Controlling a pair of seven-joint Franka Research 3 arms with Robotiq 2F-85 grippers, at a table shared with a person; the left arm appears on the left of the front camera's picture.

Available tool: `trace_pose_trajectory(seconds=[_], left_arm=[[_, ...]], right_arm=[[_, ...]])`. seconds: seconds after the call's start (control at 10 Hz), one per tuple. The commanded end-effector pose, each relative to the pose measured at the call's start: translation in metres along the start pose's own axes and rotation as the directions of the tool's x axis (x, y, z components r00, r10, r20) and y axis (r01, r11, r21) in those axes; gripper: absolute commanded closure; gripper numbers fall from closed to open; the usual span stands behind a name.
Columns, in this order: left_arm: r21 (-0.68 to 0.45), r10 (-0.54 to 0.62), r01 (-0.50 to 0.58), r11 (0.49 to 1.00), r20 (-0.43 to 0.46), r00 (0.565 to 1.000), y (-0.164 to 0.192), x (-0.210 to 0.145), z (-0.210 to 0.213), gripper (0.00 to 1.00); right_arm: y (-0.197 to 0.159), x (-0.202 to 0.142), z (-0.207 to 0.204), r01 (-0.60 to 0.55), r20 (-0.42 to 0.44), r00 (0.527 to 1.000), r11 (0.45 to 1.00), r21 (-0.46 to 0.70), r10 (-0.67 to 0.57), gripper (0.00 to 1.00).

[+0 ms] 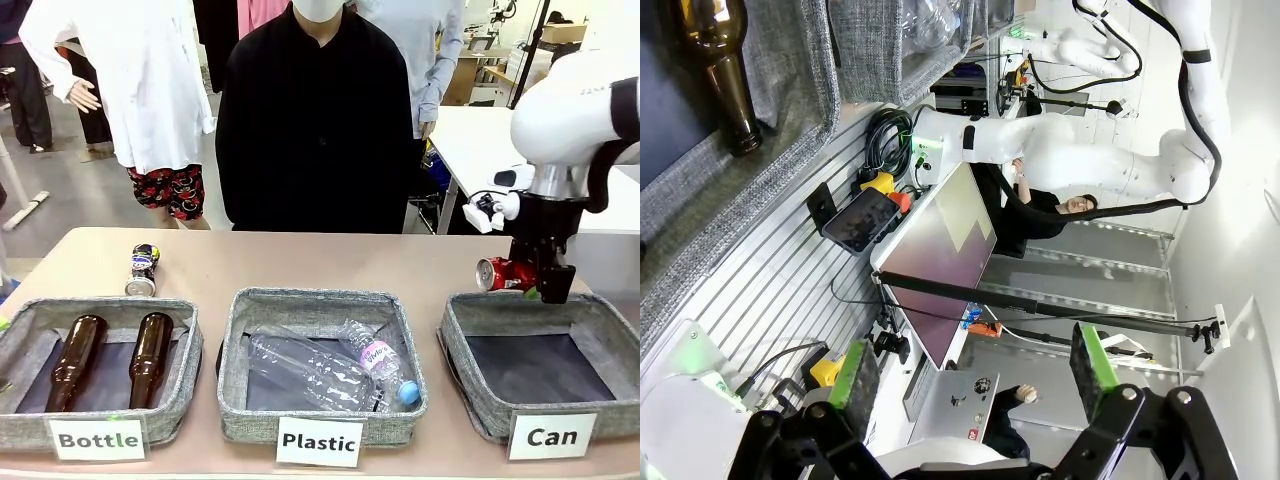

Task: Sort the can waste into the basket.
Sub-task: Pick up the can waste from the table and place it in the right Fabric basket.

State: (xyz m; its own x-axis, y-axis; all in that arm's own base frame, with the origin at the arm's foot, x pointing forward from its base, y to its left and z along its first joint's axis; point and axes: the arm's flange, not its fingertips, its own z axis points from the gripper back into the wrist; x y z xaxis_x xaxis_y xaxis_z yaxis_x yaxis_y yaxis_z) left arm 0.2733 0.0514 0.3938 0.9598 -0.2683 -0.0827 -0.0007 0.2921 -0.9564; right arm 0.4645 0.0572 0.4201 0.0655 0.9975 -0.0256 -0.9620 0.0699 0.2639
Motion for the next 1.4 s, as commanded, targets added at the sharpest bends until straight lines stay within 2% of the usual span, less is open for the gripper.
trace_pose_trajectory(seconds=[0.0,0.4,0.5,0.6,0.7,0.8,0.9,1.1,1.3], left_arm=[[-0.002,-0.010,0.010,1.000,-0.003,1.000,0.001,-0.004,-0.001,0.00],[-0.002,-0.010,0.010,1.000,-0.003,1.000,0.001,-0.004,-0.001,0.00],[-0.002,-0.010,0.010,1.000,-0.003,1.000,0.001,-0.004,-0.001,0.00],[-0.002,-0.010,0.010,1.000,-0.003,1.000,0.001,-0.004,-0.001,0.00],[-0.002,-0.010,0.010,1.000,-0.003,1.000,0.001,-0.004,-0.001,0.00],[-0.002,-0.010,0.010,1.000,-0.003,1.000,0.001,-0.004,-0.001,0.00],[-0.002,-0.010,0.010,1.000,-0.003,1.000,0.001,-0.004,-0.001,0.00],[-0.002,-0.010,0.010,1.000,-0.003,1.000,0.001,-0.004,-0.001,0.00],[-0.002,-0.010,0.010,1.000,-0.003,1.000,0.001,-0.004,-0.001,0.00]], right_arm=[[0.001,-0.011,0.000,-0.060,-0.057,0.996,0.995,0.081,0.065,1.00],[0.006,-0.013,-0.008,-0.048,-0.167,0.983,0.989,0.142,0.072,1.00],[0.005,-0.012,-0.009,-0.054,-0.170,0.982,0.988,0.142,0.078,0.41],[0.005,-0.014,-0.010,-0.048,-0.167,0.983,0.988,0.146,0.073,0.41],[0.007,-0.017,-0.011,-0.041,-0.159,0.985,0.989,0.145,0.064,0.00],[0.009,-0.020,-0.012,-0.036,-0.138,0.989,0.990,0.137,0.055,0.37],[0.011,-0.021,-0.012,-0.030,-0.121,0.992,0.990,0.139,0.047,0.00],[0.018,-0.025,-0.012,0.004,-0.047,0.999,0.992,0.126,0.002,0.00],[0.032,-0.034,-0.012,0.049,0.069,0.996,0.994,0.102,-0.056,0.00]])
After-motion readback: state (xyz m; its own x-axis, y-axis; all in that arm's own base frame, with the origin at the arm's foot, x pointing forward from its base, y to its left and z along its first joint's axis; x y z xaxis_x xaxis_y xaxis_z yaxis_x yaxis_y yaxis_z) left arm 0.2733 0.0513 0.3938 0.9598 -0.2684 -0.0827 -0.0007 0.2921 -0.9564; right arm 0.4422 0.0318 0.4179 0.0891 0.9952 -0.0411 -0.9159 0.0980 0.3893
